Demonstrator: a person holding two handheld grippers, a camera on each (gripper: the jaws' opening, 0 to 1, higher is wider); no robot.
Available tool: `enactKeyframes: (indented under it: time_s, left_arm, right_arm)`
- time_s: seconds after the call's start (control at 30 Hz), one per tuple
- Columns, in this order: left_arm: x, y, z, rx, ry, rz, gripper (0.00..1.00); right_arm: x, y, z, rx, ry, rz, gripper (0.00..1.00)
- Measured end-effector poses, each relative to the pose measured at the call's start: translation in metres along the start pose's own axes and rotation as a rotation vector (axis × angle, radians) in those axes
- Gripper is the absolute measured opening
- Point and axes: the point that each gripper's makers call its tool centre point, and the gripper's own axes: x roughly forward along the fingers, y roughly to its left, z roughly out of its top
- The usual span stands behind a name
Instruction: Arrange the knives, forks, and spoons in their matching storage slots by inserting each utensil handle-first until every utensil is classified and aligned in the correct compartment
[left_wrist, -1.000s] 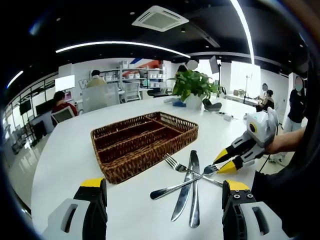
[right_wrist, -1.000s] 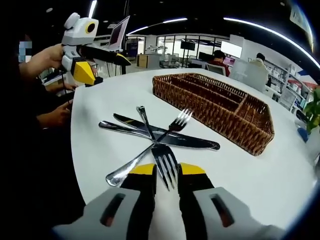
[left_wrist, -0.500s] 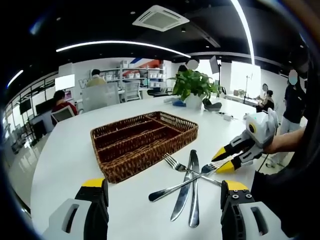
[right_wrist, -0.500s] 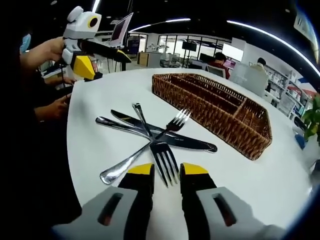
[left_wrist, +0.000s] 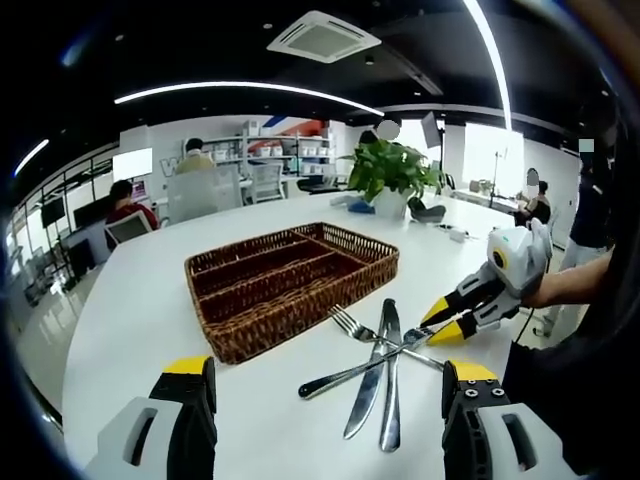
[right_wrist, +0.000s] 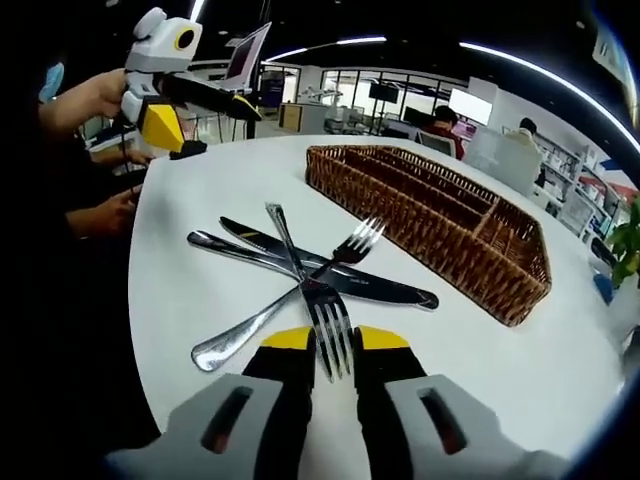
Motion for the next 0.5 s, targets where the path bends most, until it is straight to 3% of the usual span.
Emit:
enactKeyframes:
  time_s: [0.07,0.17,0.5]
  left_arm:
    - [-0.0001,-0.0004,0.0001,0.002,0.0,-0.002,0.97]
    - [0.0001,-0.0008,0.0003,0.0,-0.001,-0.003,0.97]
    - [0.0004,-0.0015,0.0015,0.003,-0.007,-0.004,0.97]
  right_arm:
    - [-0.0012,0.0004,0.0005,-0.01,0.005,0.004,0.11]
    - [-0.0052,-0.0037,0.0017,0.005,0.02,-0.003,0.0]
    - [-0.0037,-0.005,0.0017,-0.034,0.035,0.034,0.0]
